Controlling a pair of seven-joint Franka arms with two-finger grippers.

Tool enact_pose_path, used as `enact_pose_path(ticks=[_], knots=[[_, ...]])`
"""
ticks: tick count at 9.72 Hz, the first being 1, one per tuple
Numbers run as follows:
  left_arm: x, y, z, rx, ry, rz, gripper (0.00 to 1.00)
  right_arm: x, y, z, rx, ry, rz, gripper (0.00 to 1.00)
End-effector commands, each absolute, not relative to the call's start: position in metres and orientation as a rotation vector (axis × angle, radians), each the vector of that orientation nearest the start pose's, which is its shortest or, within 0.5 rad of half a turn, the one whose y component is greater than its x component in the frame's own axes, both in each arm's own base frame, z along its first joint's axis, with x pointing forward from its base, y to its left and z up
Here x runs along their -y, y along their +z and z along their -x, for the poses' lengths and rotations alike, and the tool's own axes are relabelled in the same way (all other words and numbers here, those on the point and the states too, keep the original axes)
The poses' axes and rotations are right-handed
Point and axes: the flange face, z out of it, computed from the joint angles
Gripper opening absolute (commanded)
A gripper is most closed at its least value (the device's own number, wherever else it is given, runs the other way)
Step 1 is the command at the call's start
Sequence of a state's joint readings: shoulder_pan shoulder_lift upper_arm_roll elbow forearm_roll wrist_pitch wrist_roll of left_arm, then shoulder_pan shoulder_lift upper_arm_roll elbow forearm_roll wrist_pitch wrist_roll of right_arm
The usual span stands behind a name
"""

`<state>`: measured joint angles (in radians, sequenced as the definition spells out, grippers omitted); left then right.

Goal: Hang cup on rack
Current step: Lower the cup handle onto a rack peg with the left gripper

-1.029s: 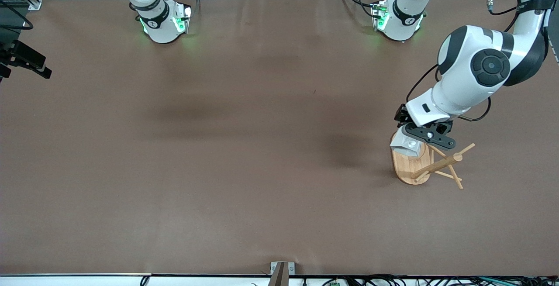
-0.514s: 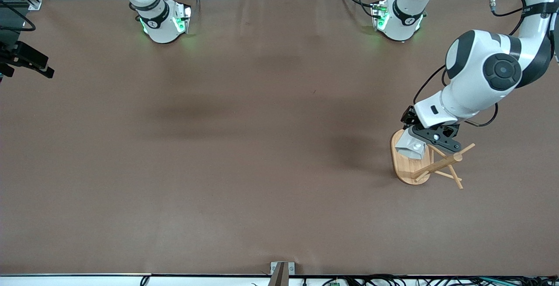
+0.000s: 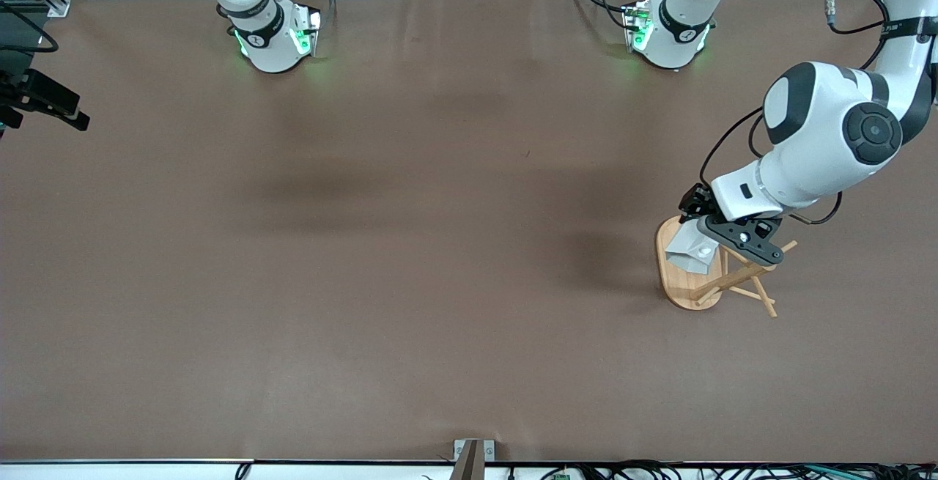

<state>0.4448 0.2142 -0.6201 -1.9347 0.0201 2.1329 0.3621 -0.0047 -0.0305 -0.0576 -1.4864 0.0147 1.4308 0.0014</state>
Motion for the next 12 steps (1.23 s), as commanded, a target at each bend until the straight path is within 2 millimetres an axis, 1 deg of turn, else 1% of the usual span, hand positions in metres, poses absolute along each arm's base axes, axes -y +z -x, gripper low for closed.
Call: enact_pose_path(ticks=[1, 4, 5, 7, 9, 10, 11, 12], knots=[[0.082, 0.390, -0.593, -0.886, -0.047, 3.139, 0.25, 0.039, 0.671, -0.520, -0.128, 0.029, 3.137, 0.99], [0.073, 0.392, -0.597, -0.878, -0.054, 3.144, 0.25, 0.038, 0.670, -0.522, -0.123, 0.022, 3.138, 1.00], [0.071, 0.390, -0.601, -0.899, -0.057, 3.146, 0.25, 0.038, 0.671, -0.523, -0.123, 0.017, 3.138, 1.00], [0.063, 0.383, -0.606, -0.887, -0.050, 3.165, 0.25, 0.038, 0.670, -0.523, -0.123, 0.019, 3.138, 1.00], [0.062, 0.383, -0.612, -0.896, -0.062, 3.172, 0.26, 0.038, 0.671, -0.523, -0.123, 0.015, 3.139, 1.00], [0.060, 0.382, -0.616, -0.896, -0.067, 3.176, 0.28, 0.038, 0.671, -0.523, -0.123, 0.007, 3.138, 1.00], [0.060, 0.379, -0.618, -0.896, -0.064, 3.181, 0.32, 0.039, 0.670, -0.523, -0.125, 0.010, 3.138, 1.00], [0.059, 0.381, -0.620, -0.897, -0.072, 3.179, 0.39, 0.039, 0.670, -0.523, -0.125, 0.010, 3.138, 1.00]])
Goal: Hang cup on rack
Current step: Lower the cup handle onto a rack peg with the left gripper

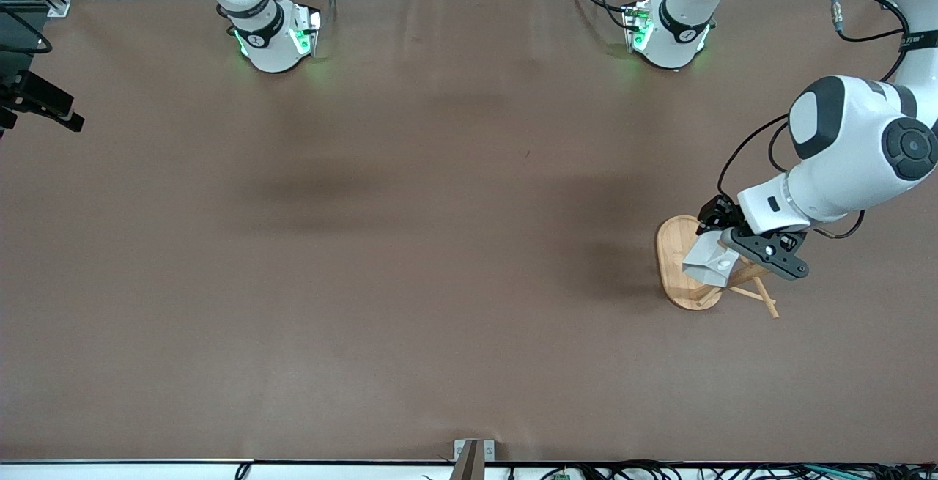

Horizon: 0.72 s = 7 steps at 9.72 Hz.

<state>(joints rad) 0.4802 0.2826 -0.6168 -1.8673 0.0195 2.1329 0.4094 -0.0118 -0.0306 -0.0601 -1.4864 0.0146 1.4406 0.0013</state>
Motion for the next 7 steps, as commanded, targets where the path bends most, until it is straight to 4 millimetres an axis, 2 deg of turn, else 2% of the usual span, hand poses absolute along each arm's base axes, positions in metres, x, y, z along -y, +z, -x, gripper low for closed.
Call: enact_pose_path(ticks=[1, 2, 3, 4, 5, 7], knots=[[0.0595, 0.3846, -0.6214, -0.901, -0.085, 3.175, 0.44, 0.0388, 0.6696, -0.5237, -0.128, 0.012, 3.138, 1.00], [0.0588, 0.3856, -0.6239, -0.912, -0.093, 3.173, 0.56, 0.0380, 0.6696, -0.5238, -0.125, 0.012, 3.138, 1.00], [0.0573, 0.3883, -0.6259, -0.935, -0.106, 3.165, 0.61, 0.0380, 0.6695, -0.5236, -0.123, 0.014, 3.138, 1.00], [0.0574, 0.3876, -0.6256, -0.945, -0.105, 3.162, 0.74, 0.0388, 0.6693, -0.5234, -0.128, 0.017, 3.138, 1.00], [0.0566, 0.3884, -0.6256, -0.942, -0.107, 3.163, 1.00, 0.0380, 0.6696, -0.5238, -0.125, 0.012, 3.138, 1.00], [0.0566, 0.3899, -0.6253, -0.942, -0.108, 3.161, 1.00, 0.0380, 0.6696, -0.5238, -0.123, 0.012, 3.138, 1.00]])
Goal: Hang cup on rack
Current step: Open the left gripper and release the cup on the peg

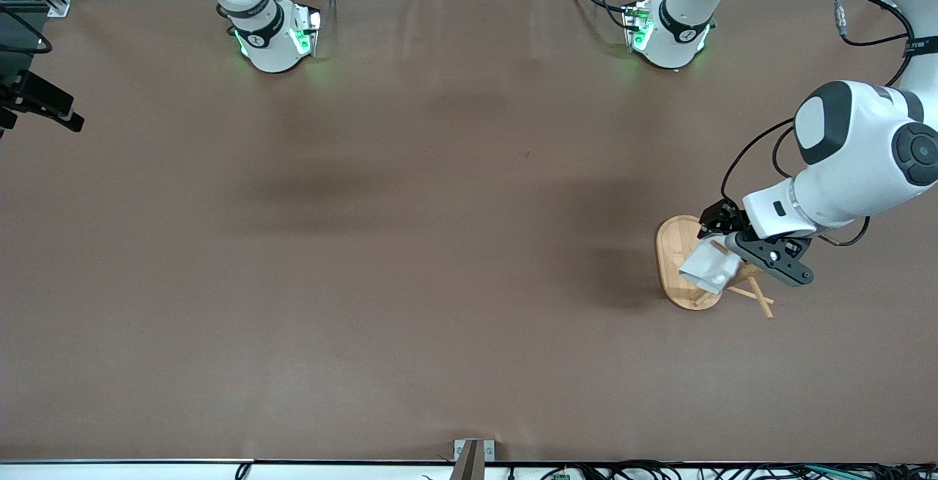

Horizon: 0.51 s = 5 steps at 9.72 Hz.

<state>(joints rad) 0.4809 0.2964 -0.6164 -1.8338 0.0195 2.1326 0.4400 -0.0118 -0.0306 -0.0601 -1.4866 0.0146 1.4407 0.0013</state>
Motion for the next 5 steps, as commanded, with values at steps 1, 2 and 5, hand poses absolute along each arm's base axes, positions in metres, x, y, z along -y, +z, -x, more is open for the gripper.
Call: enact_pose_path(ticks=[1, 2, 5], knots=[[0.055, 0.391, -0.625, -0.938, -0.107, 3.159, 1.00, 0.039, 0.670, -0.524, -0.125, 0.012, 3.138, 1.00], [0.055, 0.394, -0.625, -0.935, -0.112, 3.157, 1.00, 0.039, 0.669, -0.524, -0.125, 0.014, 3.138, 1.00], [0.062, 0.413, -0.620, -0.892, -0.112, 3.154, 1.00, 0.040, 0.669, -0.523, -0.128, 0.019, 3.139, 1.00]])
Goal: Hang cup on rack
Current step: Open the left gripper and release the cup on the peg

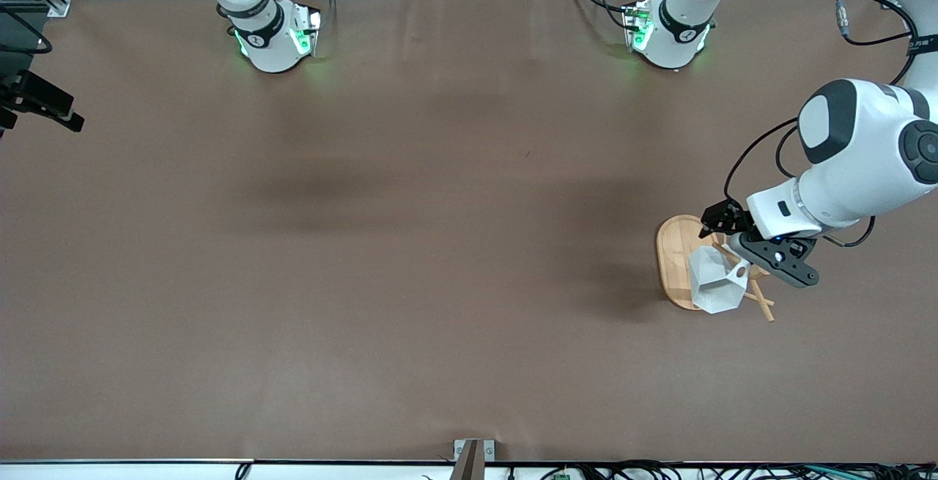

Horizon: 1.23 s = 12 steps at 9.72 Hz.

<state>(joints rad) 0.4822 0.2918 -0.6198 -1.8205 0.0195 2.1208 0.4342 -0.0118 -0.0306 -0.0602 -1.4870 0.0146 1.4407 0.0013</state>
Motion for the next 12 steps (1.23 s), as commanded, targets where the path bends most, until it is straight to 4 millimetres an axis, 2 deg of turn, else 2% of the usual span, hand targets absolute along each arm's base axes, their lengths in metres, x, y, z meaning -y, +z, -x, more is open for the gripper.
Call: enact_pose_path(ticks=[1, 2, 4, 6, 8, 9, 10, 12], knots=[[0.064, 0.423, -0.616, -0.855, -0.098, 3.153, 1.00, 0.040, 0.669, -0.523, -0.128, 0.017, 3.139, 1.00], [0.066, 0.437, -0.613, -0.811, -0.083, 3.155, 1.00, 0.040, 0.669, -0.523, -0.128, 0.019, 3.139, 1.00], [0.071, 0.490, -0.597, -0.728, -0.056, 3.128, 1.00, 0.040, 0.668, -0.524, -0.128, 0.017, 3.139, 1.00], [0.071, 0.536, -0.593, -0.649, -0.035, 3.136, 1.00, 0.040, 0.668, -0.524, -0.128, 0.017, 3.141, 1.00], [0.073, 0.581, -0.589, -0.461, -0.046, 3.163, 1.00, 0.040, 0.668, -0.525, -0.130, 0.010, 3.139, 1.00], [0.078, 0.599, -0.588, -0.352, -0.067, 3.180, 1.00, 0.040, 0.669, -0.525, -0.128, 0.005, 3.139, 1.00], [0.083, 0.611, -0.586, -0.326, -0.091, 3.182, 1.00, 0.040, 0.669, -0.525, -0.128, 0.003, 3.139, 1.00], [0.077, 0.621, -0.589, -0.422, -0.131, 3.165, 1.00, 0.040, 0.669, -0.526, -0.128, -0.002, 3.140, 1.00]])
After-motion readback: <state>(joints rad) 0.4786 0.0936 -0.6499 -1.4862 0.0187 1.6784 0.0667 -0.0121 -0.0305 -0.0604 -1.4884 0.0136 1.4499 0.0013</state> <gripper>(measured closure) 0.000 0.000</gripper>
